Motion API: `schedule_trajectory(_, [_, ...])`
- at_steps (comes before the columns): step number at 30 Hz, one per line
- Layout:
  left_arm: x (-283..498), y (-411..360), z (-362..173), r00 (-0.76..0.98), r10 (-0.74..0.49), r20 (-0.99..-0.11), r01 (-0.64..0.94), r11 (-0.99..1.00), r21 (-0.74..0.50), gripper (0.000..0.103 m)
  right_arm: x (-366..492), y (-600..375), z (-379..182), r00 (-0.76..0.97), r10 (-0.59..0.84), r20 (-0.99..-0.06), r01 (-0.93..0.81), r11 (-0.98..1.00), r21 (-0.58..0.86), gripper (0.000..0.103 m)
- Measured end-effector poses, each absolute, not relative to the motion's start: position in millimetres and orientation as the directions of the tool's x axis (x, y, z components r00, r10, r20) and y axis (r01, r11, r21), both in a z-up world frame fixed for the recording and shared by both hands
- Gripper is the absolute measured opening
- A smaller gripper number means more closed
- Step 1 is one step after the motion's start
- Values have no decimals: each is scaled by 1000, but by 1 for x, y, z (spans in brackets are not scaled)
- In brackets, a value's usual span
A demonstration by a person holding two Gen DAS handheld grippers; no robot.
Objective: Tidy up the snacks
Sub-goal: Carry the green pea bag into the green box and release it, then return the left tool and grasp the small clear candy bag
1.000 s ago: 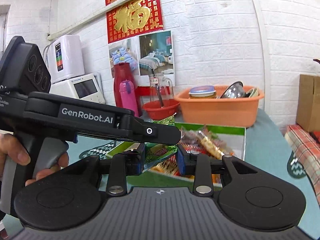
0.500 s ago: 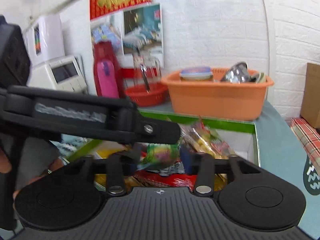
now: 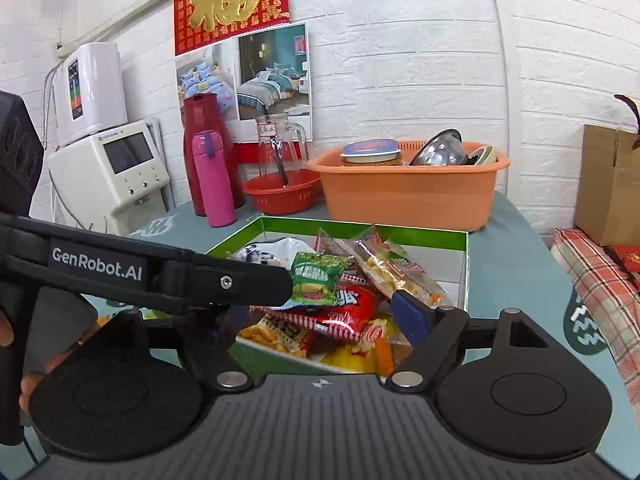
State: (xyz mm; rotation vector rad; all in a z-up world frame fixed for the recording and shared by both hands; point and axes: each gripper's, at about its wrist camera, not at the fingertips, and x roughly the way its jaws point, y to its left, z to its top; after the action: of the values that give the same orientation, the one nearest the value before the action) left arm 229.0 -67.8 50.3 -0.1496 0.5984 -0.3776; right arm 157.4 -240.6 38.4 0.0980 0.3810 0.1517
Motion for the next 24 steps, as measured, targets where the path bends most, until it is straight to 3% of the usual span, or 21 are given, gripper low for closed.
schedule_trajectory(13, [169, -81, 53, 755, -392, -526, 349, 919, -184, 103, 77, -242, 34, 897, 137, -420, -117, 990, 73, 103])
schedule_trajectory(24, [135, -54, 15, 661, -416, -625, 345, 908, -240, 103, 82, -252, -15, 844, 96, -527, -72, 995, 66, 103])
